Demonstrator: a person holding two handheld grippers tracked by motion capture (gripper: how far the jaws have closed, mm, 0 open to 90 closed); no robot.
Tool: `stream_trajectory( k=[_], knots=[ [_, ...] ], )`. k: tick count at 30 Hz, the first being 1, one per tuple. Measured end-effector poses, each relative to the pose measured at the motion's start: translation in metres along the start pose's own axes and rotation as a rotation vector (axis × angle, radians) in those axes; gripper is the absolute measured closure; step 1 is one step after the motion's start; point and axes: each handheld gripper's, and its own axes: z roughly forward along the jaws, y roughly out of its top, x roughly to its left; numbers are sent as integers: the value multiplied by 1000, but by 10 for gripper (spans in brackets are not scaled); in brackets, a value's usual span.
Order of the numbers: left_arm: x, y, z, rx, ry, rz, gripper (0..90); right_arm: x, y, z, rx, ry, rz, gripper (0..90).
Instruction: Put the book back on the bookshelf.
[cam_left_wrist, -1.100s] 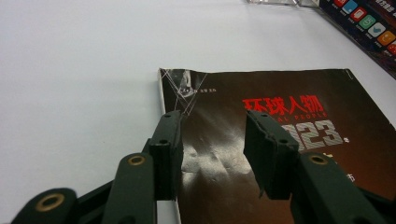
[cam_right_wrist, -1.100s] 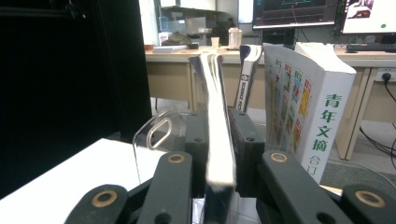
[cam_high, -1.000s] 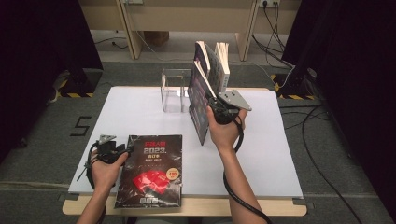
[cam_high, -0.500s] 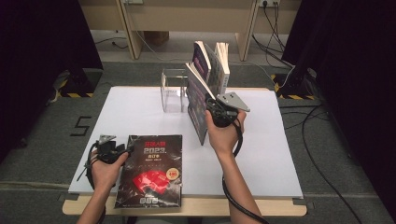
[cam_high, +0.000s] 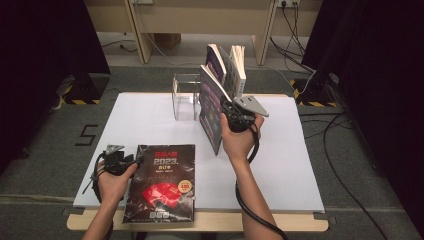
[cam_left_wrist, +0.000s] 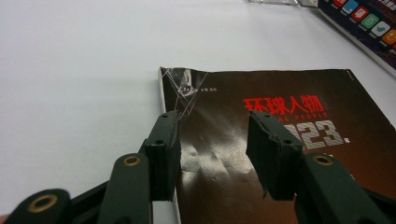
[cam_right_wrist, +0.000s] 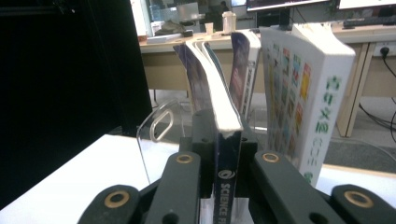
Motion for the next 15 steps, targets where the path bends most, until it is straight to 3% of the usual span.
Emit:
stream_trajectory(
  k=[15],
  knots=[
    [2, 0, -1, -2, 4, -4, 537, 1, 13, 18, -40, -8, 13, 846]
  ],
)
